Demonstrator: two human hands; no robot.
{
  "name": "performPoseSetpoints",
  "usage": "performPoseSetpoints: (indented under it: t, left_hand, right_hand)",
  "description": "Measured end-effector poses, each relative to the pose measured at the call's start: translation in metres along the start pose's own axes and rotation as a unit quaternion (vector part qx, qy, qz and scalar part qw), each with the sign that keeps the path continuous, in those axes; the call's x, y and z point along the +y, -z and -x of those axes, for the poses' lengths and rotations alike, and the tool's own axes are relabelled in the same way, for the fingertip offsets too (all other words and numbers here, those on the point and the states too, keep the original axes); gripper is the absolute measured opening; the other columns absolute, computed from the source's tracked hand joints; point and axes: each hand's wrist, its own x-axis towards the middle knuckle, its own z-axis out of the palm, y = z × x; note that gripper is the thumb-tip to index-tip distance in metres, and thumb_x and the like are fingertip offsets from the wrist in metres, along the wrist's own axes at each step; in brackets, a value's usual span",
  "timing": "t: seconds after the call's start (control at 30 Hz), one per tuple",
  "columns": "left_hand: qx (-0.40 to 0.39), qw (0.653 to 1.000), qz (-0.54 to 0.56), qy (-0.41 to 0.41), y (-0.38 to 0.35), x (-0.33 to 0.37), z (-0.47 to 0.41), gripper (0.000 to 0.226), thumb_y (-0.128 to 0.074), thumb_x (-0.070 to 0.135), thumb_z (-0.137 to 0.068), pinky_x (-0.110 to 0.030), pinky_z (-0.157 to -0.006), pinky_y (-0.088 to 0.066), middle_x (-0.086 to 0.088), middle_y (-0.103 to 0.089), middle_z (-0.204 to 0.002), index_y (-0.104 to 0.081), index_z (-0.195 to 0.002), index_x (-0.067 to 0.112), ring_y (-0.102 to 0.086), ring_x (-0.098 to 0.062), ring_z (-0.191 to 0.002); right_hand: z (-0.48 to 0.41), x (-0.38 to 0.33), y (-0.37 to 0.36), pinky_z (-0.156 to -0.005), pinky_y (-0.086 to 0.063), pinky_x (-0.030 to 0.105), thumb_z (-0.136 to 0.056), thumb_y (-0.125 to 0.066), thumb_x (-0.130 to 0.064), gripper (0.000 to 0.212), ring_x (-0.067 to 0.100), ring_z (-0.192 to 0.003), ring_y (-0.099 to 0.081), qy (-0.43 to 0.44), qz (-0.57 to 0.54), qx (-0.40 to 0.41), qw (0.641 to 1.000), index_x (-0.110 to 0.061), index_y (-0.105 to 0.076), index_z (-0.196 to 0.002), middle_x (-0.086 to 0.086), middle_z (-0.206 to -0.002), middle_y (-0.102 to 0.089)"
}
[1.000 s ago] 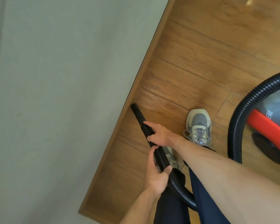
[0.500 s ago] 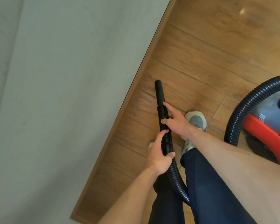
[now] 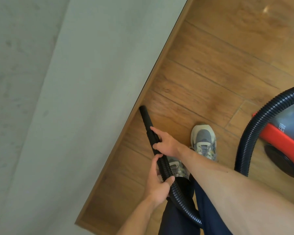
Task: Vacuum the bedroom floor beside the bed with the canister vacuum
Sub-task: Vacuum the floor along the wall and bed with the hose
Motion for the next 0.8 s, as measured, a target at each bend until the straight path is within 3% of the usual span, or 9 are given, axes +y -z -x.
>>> performPoseSetpoints:
  t: [0.2,0.3,0.4,0.5,0.63,0.8]
  left_hand:
    - [0.024,1.000,-0.008,0.001,-0.014,-0.012,0.000,0.082,-0.068,0.005,-0.086,-0.050,-0.092,-0.056,0.005,-0.064,-0.121,-0.040,-0.107,0.079,-0.064,-0.020,-0.111]
    - [0.019,0.999,-0.043,-0.019,-0.022,-0.004,-0.004,0.080,-0.067,0.005,-0.087,-0.046,-0.099,-0.053,0.010,-0.061,-0.123,-0.038,-0.115,0.074,-0.062,-0.013,-0.113]
    - [-0.003,0.995,-0.087,-0.039,-0.029,0.005,-0.009,0.076,-0.066,0.004,-0.089,-0.040,-0.105,-0.049,0.012,-0.057,-0.127,-0.035,-0.135,0.056,-0.054,0.001,-0.113]
    - [-0.021,0.991,-0.126,-0.049,-0.042,0.015,-0.011,0.075,-0.064,0.006,-0.091,-0.038,-0.107,-0.047,0.014,-0.056,-0.128,-0.034,-0.135,0.058,-0.056,-0.005,-0.117]
    - [-0.026,0.981,-0.184,-0.062,-0.053,0.026,-0.014,0.075,-0.064,0.010,-0.089,-0.039,-0.101,-0.051,0.008,-0.060,-0.120,-0.034,-0.132,0.063,-0.061,-0.013,-0.108]
    - [-0.051,0.973,-0.212,-0.072,-0.056,0.026,-0.012,0.075,-0.063,0.007,-0.090,-0.028,-0.096,-0.052,0.010,-0.062,-0.118,-0.035,-0.137,0.058,-0.061,-0.011,-0.104]
  right_hand:
    - [0.004,0.008,0.001,-0.094,-0.049,0.034,-0.088,-0.053,-0.009,0.079,0.022,-0.113,-0.056,-0.011,0.014,-0.029,0.999,-0.039,-0.024,-0.154,0.002,-0.136,-0.052]
    - [0.005,0.010,0.015,-0.085,-0.047,0.028,-0.089,-0.053,-0.005,0.078,0.021,-0.111,-0.055,-0.002,-0.001,-0.009,1.000,-0.037,-0.024,-0.155,0.002,-0.138,-0.050]
    - [0.012,0.016,0.033,-0.084,-0.053,0.032,-0.090,-0.054,-0.003,0.079,0.022,-0.105,-0.059,0.001,-0.030,0.023,0.999,-0.039,-0.025,-0.154,0.004,-0.130,-0.053]
    - [0.021,0.027,0.053,-0.081,-0.055,0.031,-0.092,-0.054,-0.003,0.077,0.018,-0.096,-0.062,-0.004,-0.071,0.060,0.996,-0.044,-0.026,-0.152,0.000,-0.118,-0.058]
    - [0.029,0.040,0.068,-0.074,-0.055,0.027,-0.094,-0.056,-0.003,0.077,0.016,-0.096,-0.063,0.000,-0.119,0.118,0.986,-0.045,-0.026,-0.152,0.006,-0.129,-0.058]
    - [0.037,0.055,0.070,-0.093,-0.055,0.047,-0.094,-0.056,-0.003,0.078,0.022,-0.105,-0.064,-0.012,-0.174,0.145,0.974,-0.048,-0.027,-0.150,0.006,-0.130,-0.058]
